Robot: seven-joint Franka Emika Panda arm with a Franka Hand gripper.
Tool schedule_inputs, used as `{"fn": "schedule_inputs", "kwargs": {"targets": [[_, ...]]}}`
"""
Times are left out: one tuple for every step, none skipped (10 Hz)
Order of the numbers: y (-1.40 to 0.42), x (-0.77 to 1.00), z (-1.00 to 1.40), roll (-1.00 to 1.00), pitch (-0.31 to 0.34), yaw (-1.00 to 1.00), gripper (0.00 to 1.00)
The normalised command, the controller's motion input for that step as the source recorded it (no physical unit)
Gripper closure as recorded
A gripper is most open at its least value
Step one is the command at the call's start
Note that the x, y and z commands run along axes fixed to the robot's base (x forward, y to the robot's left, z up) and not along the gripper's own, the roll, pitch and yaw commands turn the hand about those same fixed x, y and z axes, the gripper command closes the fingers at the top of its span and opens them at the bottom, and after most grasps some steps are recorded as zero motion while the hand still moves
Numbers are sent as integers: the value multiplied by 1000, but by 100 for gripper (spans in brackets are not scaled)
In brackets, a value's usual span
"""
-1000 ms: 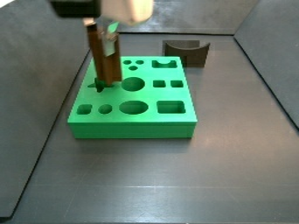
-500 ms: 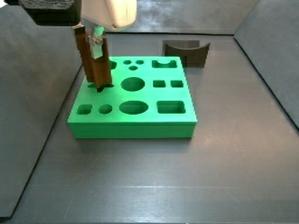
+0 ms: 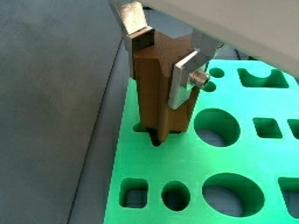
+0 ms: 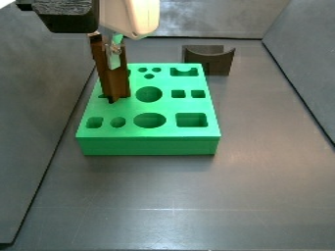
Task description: Insert the star object.
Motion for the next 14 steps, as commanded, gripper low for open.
{"fn": "schedule_inputs", "kwargs": {"targets": [[0, -94, -320, -70, -26, -31, 100], [0, -89, -57, -107, -27, 0, 100], [0, -86, -23, -101, -33, 0, 100], [-11, -111, 0, -96, -46, 0, 100], [-29, -103, -9, -79, -36, -11, 100], [-43, -177, -40, -54, -20, -77, 100], [-37, -186, -31, -93, -37, -94, 100], [-17, -143, -146, -81, -34, -69, 100], [0, -57, -260, -39, -27, -14, 100], [0, 0, -380, -13, 0, 0, 100], [6, 129, -523, 0, 0, 0, 100], [14, 114, -654, 9, 0, 63, 100], [0, 0, -731, 29, -39, 346, 100], [0, 0, -700, 6, -51, 429, 100]]}}
